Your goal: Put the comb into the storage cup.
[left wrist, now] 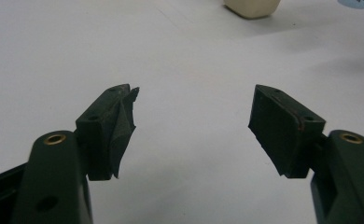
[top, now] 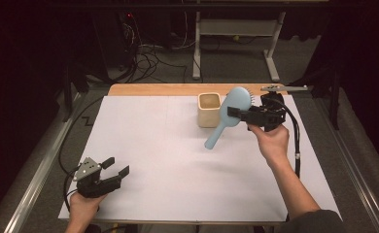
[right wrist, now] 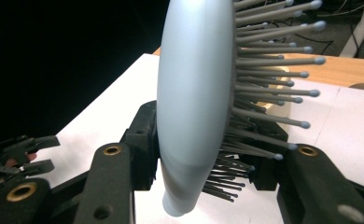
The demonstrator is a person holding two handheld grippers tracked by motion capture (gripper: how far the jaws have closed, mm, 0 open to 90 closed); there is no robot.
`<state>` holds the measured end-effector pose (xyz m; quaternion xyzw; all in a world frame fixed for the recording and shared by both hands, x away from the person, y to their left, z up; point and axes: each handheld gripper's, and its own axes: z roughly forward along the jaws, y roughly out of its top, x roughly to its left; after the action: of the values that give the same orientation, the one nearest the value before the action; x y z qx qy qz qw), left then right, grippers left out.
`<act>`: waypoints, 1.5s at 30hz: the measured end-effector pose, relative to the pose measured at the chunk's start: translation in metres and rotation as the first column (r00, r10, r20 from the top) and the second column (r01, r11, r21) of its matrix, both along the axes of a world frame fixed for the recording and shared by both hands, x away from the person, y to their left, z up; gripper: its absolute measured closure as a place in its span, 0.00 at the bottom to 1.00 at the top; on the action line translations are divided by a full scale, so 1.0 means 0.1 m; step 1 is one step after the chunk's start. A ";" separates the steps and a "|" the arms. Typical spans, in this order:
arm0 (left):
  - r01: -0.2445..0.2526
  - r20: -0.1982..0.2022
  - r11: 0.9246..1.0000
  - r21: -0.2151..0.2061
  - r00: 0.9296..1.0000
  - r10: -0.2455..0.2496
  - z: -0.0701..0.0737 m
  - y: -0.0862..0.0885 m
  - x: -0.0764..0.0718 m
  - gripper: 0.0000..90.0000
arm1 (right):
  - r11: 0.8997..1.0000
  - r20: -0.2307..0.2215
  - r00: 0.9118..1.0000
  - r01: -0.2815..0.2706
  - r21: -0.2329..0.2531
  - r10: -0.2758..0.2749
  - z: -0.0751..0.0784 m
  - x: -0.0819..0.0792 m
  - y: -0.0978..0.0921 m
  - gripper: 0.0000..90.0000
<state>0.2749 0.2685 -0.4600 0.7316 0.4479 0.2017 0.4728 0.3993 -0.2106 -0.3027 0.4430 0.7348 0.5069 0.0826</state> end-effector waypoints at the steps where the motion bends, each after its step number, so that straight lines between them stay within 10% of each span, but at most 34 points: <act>1: 0.000 0.000 1.000 -0.001 1.000 0.000 0.00 0.00 0.00 0.35 | 1.000 0.004 1.000 0.002 -0.002 -0.002 0.01 0.01 0.00 0.61; 45: 0.001 0.003 1.000 0.013 1.000 -0.001 0.00 -0.01 0.00 0.35 | 0.992 0.051 0.991 0.121 -0.022 -0.120 0.37 0.45 0.07 0.61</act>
<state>0.2751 0.2678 -0.4600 0.7346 0.4453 0.2054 0.4690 0.4441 -0.2040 -0.2657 0.4729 0.7108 0.5025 0.1368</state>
